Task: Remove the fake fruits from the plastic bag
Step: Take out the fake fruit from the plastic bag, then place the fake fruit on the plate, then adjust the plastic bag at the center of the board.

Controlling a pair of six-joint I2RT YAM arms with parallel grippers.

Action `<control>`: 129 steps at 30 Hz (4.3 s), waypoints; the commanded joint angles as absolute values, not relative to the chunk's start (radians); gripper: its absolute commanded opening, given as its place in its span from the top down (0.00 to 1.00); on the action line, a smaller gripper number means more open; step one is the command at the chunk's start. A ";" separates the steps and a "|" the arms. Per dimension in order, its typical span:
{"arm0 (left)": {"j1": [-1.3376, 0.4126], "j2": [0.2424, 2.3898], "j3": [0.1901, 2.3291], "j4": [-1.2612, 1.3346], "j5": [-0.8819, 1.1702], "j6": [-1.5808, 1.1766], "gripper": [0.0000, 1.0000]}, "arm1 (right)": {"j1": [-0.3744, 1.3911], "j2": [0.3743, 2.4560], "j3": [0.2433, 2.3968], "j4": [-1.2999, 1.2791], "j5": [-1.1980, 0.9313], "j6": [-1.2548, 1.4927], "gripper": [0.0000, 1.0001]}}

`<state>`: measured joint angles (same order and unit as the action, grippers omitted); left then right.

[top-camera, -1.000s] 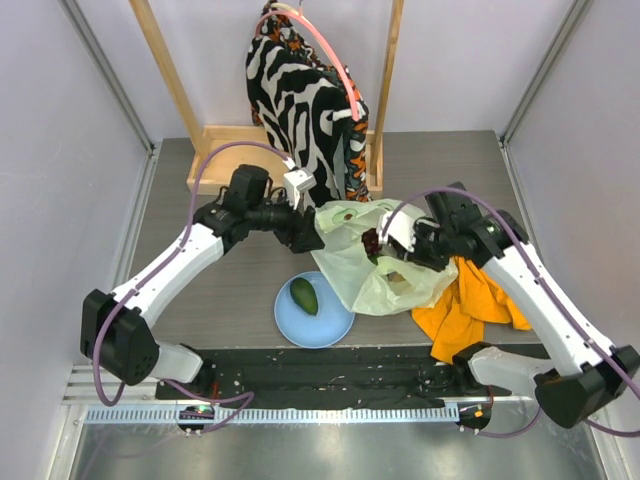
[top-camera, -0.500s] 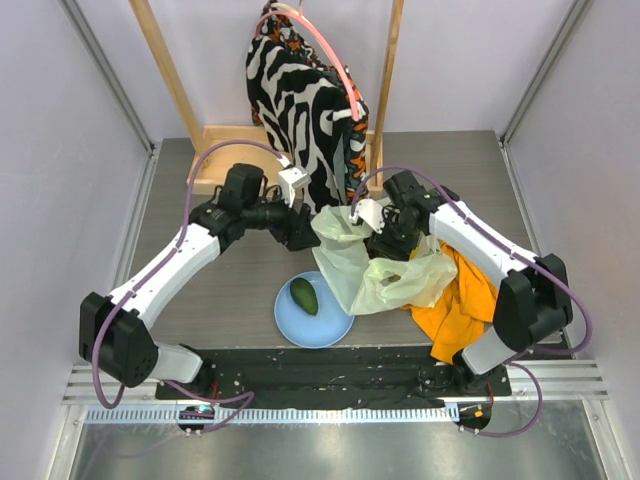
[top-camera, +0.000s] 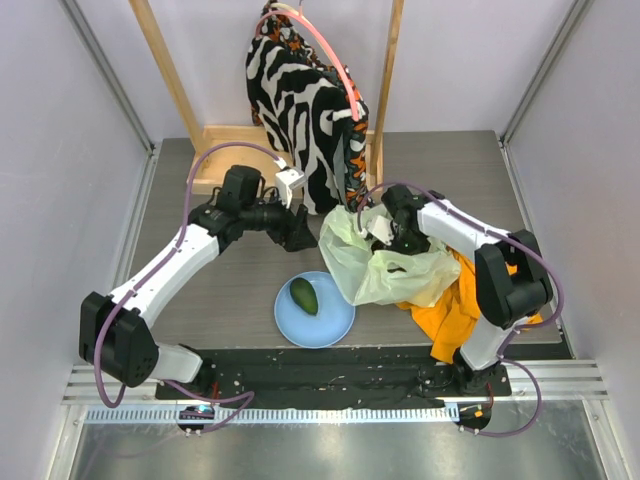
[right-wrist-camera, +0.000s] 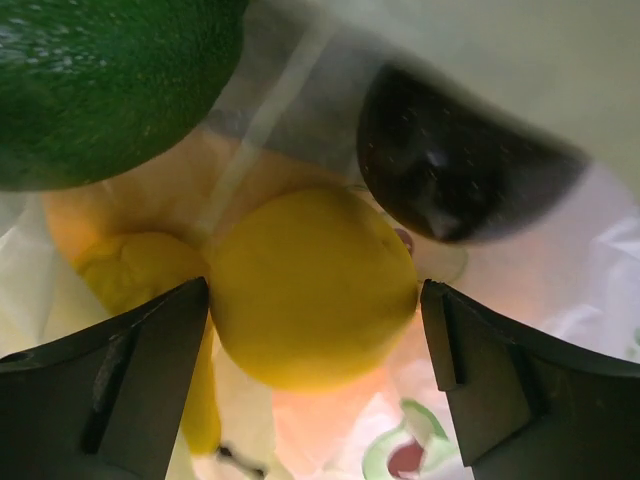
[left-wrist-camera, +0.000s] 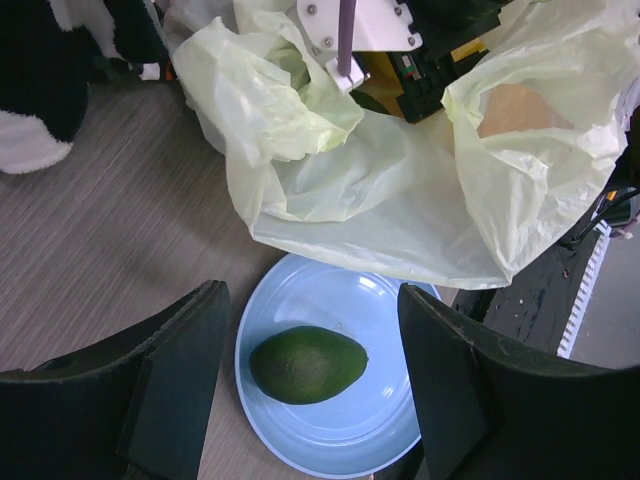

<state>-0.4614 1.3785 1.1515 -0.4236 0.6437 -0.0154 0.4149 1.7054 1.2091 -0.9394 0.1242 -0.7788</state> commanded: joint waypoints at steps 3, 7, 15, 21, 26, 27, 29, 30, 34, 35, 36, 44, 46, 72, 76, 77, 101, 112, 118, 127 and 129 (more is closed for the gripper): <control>-0.456 1.371 1.169 -0.413 0.652 -0.003 0.28 | 0.416 1.724 1.193 -0.867 0.176 -0.790 0.23; -0.456 1.368 1.180 -0.422 0.646 0.025 0.28 | 0.408 1.645 1.255 -0.887 0.098 -0.805 0.51; -0.456 1.373 1.198 -0.419 0.640 0.043 0.28 | 0.402 1.376 1.399 -1.003 -0.256 -0.767 0.64; -0.456 1.385 1.227 -0.426 0.634 0.054 0.28 | 0.402 1.276 1.426 -0.973 -0.426 -0.605 0.64; -0.456 1.391 1.249 -0.442 0.626 0.075 0.28 | 0.402 1.272 1.511 -0.888 -0.543 -0.453 0.62; -0.454 1.391 1.261 -0.446 0.624 0.080 0.28 | 0.400 1.278 1.535 -0.885 -0.563 -0.410 0.62; -0.454 1.384 1.273 -0.471 0.614 0.093 0.28 | 0.405 1.301 1.598 -0.885 -0.615 -0.362 0.62; -0.450 1.379 1.287 -0.479 0.604 0.100 0.28 | 0.414 1.307 1.611 -0.881 -0.658 -0.329 0.62; -0.422 1.345 1.301 -0.495 0.415 0.066 0.28 | 0.601 1.342 1.599 -0.880 -0.655 -0.366 0.62; -0.398 1.336 1.296 -0.494 0.384 0.036 0.27 | 0.632 1.353 1.588 -0.879 -0.649 -0.377 0.61; -0.384 1.312 1.286 -0.498 0.358 0.022 0.24 | 0.653 1.364 1.576 -0.873 -0.649 -0.386 0.61; -0.201 1.132 1.201 -0.488 0.343 -0.063 0.20 | 0.722 1.601 1.574 -0.922 -0.727 -0.474 0.60; -0.175 1.079 1.186 -0.486 0.357 -0.061 0.19 | 0.741 1.672 1.609 -0.974 -0.733 -0.504 0.61; -0.066 0.919 1.040 -0.456 0.540 -0.077 0.18 | 0.830 2.049 1.585 -1.058 -0.571 -0.565 0.35; -0.066 0.939 1.034 -0.437 0.563 -0.090 0.18 | 0.822 2.034 1.626 -1.061 -0.499 -0.529 0.16; -0.066 0.940 1.034 -0.433 0.566 -0.091 0.18 | 0.816 1.995 1.644 -1.083 -0.499 -0.535 0.15; -0.313 1.209 1.190 -0.613 0.578 0.160 0.19 | 0.486 1.552 1.589 -1.138 -0.304 -0.673 0.29; -0.379 1.310 1.265 -0.614 0.554 0.238 0.19 | 0.488 1.391 1.140 -0.974 -0.170 -0.689 0.35; -0.460 1.336 1.264 -0.546 0.546 0.241 0.19 | 0.547 1.276 1.019 -1.126 -0.189 -0.732 0.35; -0.462 1.330 1.239 -0.514 0.522 0.218 0.19 | 0.554 1.184 1.150 -1.088 -0.163 -0.770 0.36; -0.463 1.331 1.239 -0.514 0.526 0.212 0.19 | 0.546 1.210 1.181 -1.042 -0.173 -0.781 0.37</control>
